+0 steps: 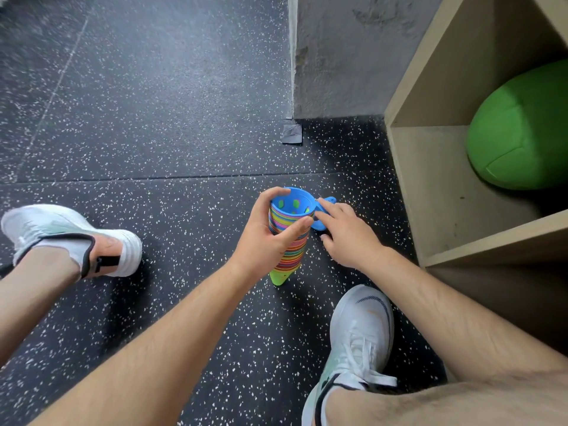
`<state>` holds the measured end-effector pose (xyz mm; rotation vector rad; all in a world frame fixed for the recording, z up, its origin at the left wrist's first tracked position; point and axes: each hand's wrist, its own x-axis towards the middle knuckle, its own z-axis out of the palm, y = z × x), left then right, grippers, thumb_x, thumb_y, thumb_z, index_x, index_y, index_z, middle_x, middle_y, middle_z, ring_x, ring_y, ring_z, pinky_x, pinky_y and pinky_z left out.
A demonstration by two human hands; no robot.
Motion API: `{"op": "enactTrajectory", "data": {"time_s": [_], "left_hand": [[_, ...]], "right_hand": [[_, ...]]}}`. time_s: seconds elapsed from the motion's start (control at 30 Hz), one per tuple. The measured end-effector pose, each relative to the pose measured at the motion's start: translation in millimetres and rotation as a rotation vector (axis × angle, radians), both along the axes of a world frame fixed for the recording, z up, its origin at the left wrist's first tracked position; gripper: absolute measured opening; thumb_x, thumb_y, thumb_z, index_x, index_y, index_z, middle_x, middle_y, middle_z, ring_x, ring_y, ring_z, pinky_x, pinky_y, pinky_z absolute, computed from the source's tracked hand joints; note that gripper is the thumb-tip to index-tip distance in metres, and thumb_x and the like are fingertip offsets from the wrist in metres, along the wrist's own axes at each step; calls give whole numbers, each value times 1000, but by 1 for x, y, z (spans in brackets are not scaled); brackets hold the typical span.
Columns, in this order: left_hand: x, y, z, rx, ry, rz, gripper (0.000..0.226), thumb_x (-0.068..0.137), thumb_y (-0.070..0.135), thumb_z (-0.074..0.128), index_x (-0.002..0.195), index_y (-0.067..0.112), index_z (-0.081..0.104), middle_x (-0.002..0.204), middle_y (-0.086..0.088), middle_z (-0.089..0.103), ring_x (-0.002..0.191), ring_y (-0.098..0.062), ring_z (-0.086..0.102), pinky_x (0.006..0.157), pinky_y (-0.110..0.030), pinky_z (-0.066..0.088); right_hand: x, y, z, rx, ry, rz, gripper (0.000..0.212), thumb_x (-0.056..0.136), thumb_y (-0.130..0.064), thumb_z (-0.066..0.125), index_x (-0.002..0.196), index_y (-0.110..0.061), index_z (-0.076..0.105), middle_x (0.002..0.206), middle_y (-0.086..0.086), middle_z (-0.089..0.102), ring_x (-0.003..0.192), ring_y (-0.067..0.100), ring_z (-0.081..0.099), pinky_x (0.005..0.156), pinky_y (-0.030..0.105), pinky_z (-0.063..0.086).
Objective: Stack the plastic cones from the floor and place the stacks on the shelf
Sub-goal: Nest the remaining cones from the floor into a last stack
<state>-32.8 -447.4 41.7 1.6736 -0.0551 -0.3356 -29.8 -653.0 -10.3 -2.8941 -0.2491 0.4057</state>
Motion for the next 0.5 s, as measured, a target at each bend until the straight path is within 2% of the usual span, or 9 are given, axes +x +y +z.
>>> {"op": "enactTrajectory", "data": {"time_s": [0.07,0.13,0.23,0.3,0.37,0.43,0.5], "left_hand": [[-1,-2,0,-7,2,-18,52,87,29,83,129,37,53,128,-4,66,109,-22,70,96,-41,58],[-3,-4,2,-30,14,-28,53,89,23,83,131,33,52,128,-6,66,105,-18,70,93,-35,59],[-4,-6,5,-40,17,-27,53,90,19,81,132,31,51,125,-7,68,97,-13,70,84,-26,59],[-3,-5,4,-33,8,-25,53,89,22,82,131,35,52,124,-5,68,99,-19,72,86,-30,60],[-3,-4,2,-13,2,-23,55,87,30,84,130,40,52,126,-3,67,107,-26,71,93,-37,60],[-2,-4,2,-2,2,-17,57,83,38,84,128,46,52,128,-2,66,110,-27,70,98,-44,59],[-3,-4,3,5,-3,-10,57,79,46,84,126,52,51,131,0,65,112,-25,70,102,-47,57]], "right_hand": [[2,-1,4,-2,-26,-27,61,96,-35,61,148,-16,38,164,-4,20,143,23,25,106,43,44],[5,-5,10,76,-83,-117,68,88,-45,71,142,-13,44,154,0,35,135,23,35,103,43,45],[7,-15,24,362,-259,-313,67,74,-56,80,118,-9,59,121,4,55,113,23,50,96,38,46],[8,-19,41,558,-406,-437,55,73,-54,82,103,-12,62,106,1,59,100,17,55,90,31,45],[9,-18,64,693,-497,-531,47,74,-50,82,99,-17,61,100,-3,62,91,13,56,84,30,46],[10,-12,85,772,-574,-537,45,74,-50,80,101,-20,59,97,-3,65,87,16,60,78,32,50],[11,-3,100,857,-610,-505,44,75,-50,80,101,-21,60,96,-1,68,85,21,64,76,41,54]]}}
